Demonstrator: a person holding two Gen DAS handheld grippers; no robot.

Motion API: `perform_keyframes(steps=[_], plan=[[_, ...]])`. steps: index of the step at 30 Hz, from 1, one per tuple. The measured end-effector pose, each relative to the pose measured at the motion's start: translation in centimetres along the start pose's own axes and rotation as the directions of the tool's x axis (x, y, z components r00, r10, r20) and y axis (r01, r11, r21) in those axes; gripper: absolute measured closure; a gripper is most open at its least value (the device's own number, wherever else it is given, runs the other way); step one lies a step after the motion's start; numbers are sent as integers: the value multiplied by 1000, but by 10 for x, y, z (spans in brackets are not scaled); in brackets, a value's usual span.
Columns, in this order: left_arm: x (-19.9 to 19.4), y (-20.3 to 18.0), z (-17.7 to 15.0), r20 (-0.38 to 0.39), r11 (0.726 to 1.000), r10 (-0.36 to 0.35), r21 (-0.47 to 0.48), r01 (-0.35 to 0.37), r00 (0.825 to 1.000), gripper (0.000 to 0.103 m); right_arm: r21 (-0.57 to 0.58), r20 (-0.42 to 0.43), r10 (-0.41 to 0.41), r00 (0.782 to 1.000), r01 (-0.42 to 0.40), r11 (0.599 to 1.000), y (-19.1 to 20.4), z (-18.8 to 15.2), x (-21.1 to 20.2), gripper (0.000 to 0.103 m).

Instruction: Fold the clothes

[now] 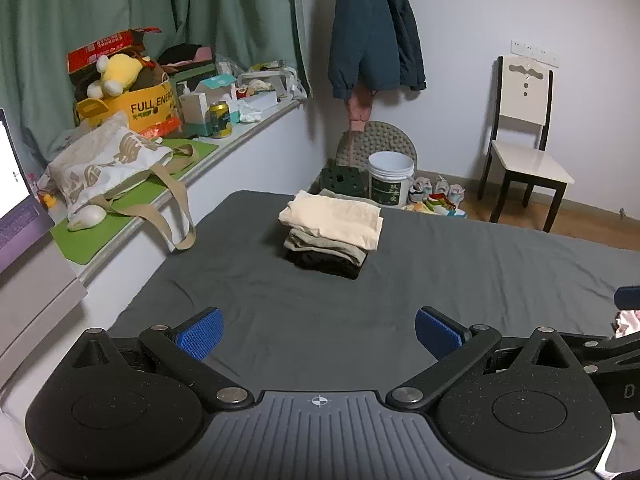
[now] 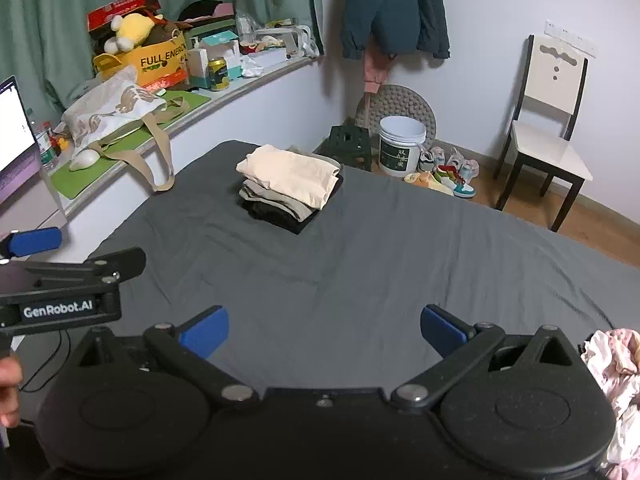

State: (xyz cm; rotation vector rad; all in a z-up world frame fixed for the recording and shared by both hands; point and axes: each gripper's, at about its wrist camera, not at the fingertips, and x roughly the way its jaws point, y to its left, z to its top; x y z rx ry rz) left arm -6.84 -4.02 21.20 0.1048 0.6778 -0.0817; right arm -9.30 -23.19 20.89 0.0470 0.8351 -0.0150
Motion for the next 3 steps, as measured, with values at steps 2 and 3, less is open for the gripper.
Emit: perform_keyframes(steps=[2,3], plan=[[0,0,1,5,1000,0,1,0,1000,0,5,-4,-3,1000,3,1000,-1,0,1,0],[0,-1,2,8,1000,2,5,-2,1000,0,6,-6,-5,1000,5,1000,-2,-1,1,0]])
